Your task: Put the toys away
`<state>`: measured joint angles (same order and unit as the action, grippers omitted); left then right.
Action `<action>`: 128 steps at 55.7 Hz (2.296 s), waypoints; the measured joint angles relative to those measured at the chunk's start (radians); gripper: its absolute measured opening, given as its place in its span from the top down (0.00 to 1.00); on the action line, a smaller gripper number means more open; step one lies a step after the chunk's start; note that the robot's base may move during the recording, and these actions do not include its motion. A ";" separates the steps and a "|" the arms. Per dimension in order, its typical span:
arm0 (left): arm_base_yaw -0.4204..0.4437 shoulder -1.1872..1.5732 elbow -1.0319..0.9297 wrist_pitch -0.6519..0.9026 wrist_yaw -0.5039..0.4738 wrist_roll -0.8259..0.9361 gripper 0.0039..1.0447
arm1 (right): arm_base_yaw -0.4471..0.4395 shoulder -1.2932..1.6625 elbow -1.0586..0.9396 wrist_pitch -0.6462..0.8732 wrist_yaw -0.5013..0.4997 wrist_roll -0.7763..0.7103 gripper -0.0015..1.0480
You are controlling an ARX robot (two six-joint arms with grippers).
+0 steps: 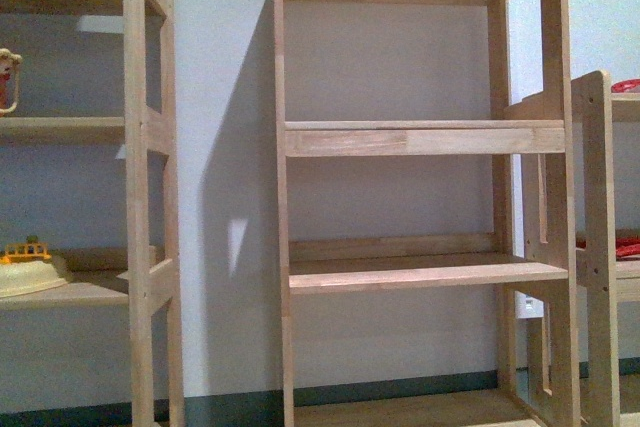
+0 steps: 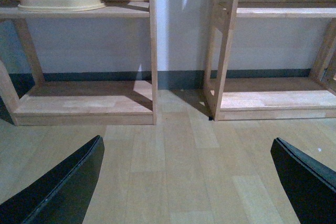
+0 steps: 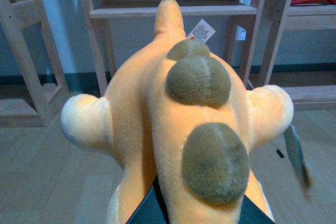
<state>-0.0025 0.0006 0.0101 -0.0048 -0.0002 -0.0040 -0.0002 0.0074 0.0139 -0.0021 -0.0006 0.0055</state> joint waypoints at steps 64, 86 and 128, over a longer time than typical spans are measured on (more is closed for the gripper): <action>0.000 0.000 0.000 0.000 0.000 0.000 0.06 | 0.000 0.000 0.000 0.000 0.000 0.000 0.94; 0.000 0.000 0.000 0.000 0.000 0.000 0.06 | 0.000 0.000 0.000 0.000 0.000 0.000 0.94; 0.000 0.000 0.000 0.000 0.000 0.000 0.06 | 0.299 0.225 0.220 0.156 0.549 -0.040 0.94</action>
<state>-0.0025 0.0010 0.0101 -0.0048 -0.0002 -0.0040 0.2989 0.2321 0.2337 0.1543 0.5484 -0.0341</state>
